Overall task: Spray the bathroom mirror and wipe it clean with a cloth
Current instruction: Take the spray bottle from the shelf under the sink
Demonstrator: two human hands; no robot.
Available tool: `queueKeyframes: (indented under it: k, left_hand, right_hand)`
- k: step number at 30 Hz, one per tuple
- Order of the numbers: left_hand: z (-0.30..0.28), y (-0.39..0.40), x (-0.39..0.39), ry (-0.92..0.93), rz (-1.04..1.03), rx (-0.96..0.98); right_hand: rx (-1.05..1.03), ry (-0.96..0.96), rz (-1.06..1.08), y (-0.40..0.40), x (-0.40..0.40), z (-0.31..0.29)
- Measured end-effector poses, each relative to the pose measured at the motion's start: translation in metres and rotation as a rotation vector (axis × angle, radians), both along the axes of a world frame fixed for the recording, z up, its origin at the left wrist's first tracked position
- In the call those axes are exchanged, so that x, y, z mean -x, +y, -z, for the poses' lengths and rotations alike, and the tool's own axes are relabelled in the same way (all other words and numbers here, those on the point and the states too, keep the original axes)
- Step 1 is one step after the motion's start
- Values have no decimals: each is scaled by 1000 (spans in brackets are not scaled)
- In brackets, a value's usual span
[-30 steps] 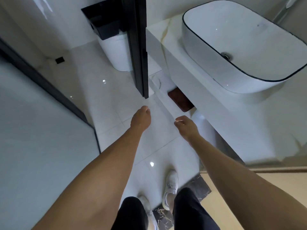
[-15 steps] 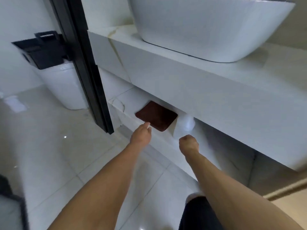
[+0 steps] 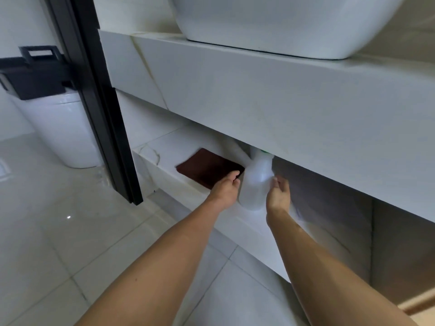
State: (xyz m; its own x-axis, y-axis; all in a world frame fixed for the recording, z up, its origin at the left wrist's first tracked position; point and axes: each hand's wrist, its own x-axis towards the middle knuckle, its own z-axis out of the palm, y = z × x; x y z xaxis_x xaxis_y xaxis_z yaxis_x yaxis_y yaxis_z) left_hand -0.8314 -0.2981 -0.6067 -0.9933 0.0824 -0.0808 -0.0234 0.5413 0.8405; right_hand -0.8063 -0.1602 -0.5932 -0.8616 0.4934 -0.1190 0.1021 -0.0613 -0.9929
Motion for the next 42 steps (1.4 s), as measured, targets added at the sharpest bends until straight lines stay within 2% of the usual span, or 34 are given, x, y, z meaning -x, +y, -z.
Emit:
queueKeyframes:
  k: [3, 7, 11, 13, 15, 17, 19, 25, 30, 35, 39, 42]
  left_hand:
    - [5, 11, 9, -47, 15, -52]
    - [3, 24, 11, -69, 17, -114]
    - [-5, 29, 2, -58, 38, -141]
    - [-12, 25, -2, -33, 77, -138]
    - [-18, 15, -3, 35, 90, -125]
    - [-24, -2, -3, 105, 71, -116]
    - [-29, -25, -8, 126, 53, -155]
    - [-38, -104, -44, 97, -95, -276]
    - [-50, -175, -79, 63, -247, -128]
    - [-71, -247, -120, 51, -377, -63]
    - [-93, -306, -151, 50, -513, 54]
    - [-118, -340, -172, 62, -620, 88]
  right_hand:
    - [8, 43, -114, 1, 9, 8]
    - [-181, 15, -244, 3, 16, 19]
    - [-308, 24, -188, 3, 20, 12]
    - [-236, 35, -138, 1, 19, 7]
    - [-57, 43, -135, -3, 17, 3]
    - [152, 42, -174, -8, 15, 0]
    - [277, 34, -239, -17, 11, -3]
    - [362, -35, -509, -71, 3, 0]
    - [428, -119, -722, -142, -4, 4]
    - [538, -183, -913, -225, -18, 1]
    - [525, -215, -1062, -298, -29, -21]
    - [468, -139, -1176, -354, -30, -60]
